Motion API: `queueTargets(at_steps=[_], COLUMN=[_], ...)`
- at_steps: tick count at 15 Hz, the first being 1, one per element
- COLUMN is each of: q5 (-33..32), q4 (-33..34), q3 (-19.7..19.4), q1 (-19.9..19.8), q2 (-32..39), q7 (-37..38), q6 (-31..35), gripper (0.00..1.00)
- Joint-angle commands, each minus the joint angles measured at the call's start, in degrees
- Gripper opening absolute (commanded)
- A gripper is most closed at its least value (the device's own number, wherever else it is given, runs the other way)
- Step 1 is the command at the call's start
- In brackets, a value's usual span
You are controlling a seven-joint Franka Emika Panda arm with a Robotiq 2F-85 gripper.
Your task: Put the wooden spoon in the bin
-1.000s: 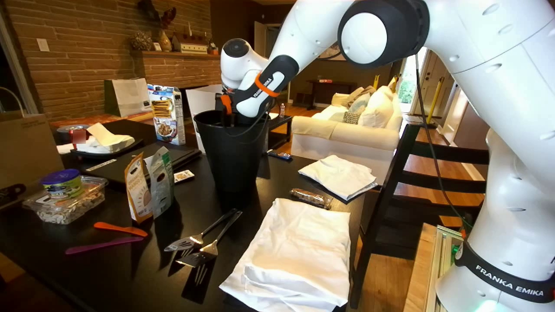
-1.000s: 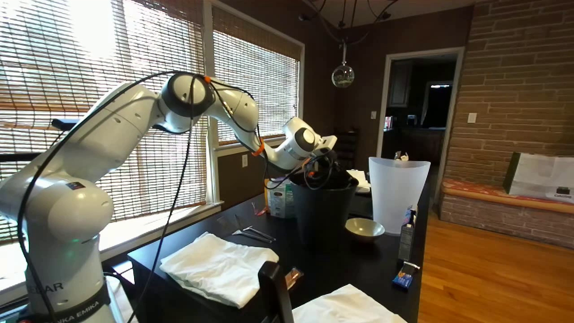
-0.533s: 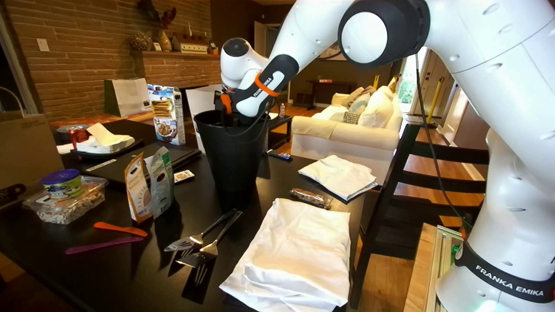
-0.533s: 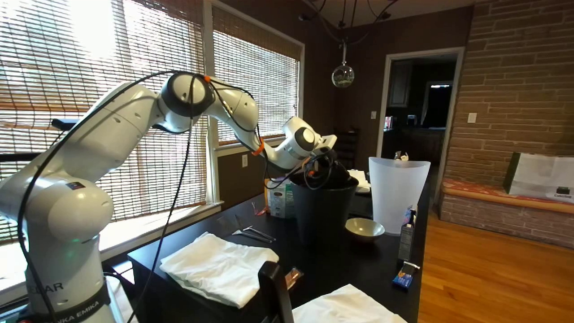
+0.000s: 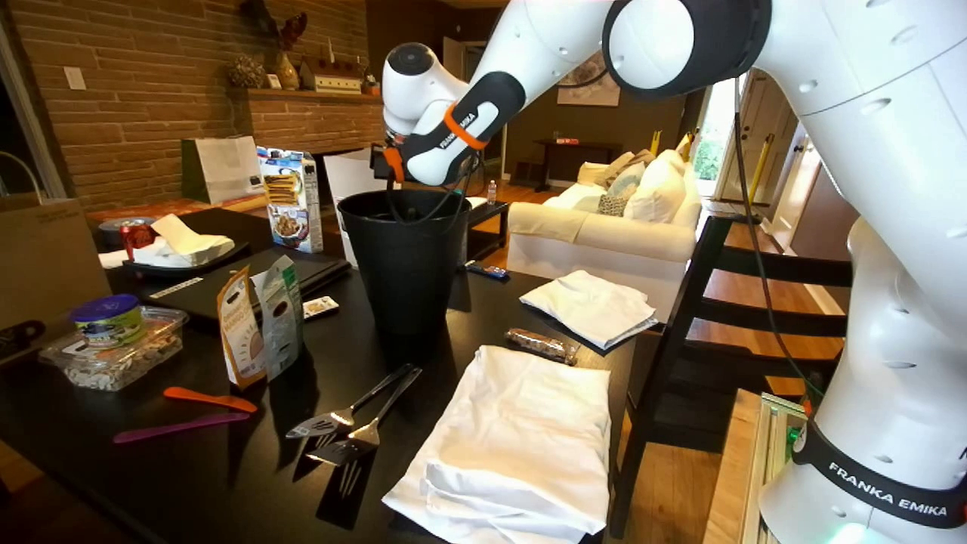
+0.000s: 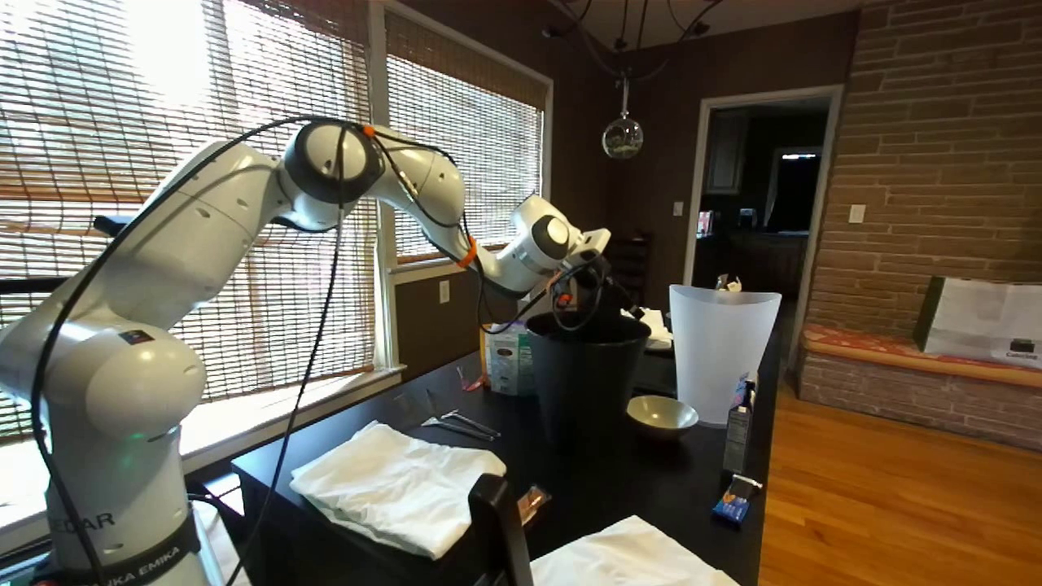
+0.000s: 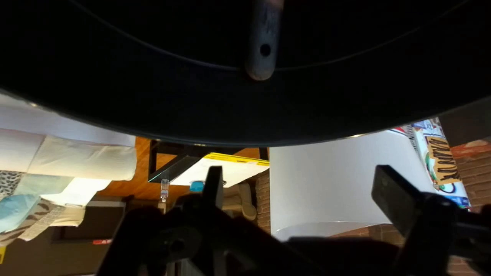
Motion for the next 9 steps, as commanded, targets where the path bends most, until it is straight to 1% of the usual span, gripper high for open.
queueTargets(at_steps=[1, 3, 6, 9], q5=[0.9, 1.7, 2.6, 5.2], q4=[0.6, 1.8, 3.9, 7.0], q3=[6.1, 9.5, 13.5, 16.8], q1=[-3.7, -6.0, -9.1, -11.8], q2=[-4.0, -5.2, -5.7, -5.6], q7=[-8.4, -12.7, -17.7, -21.6], q6=[-6.3, -11.0, -16.5, -26.0], gripper=[1.0, 1.0, 1.0, 1.0])
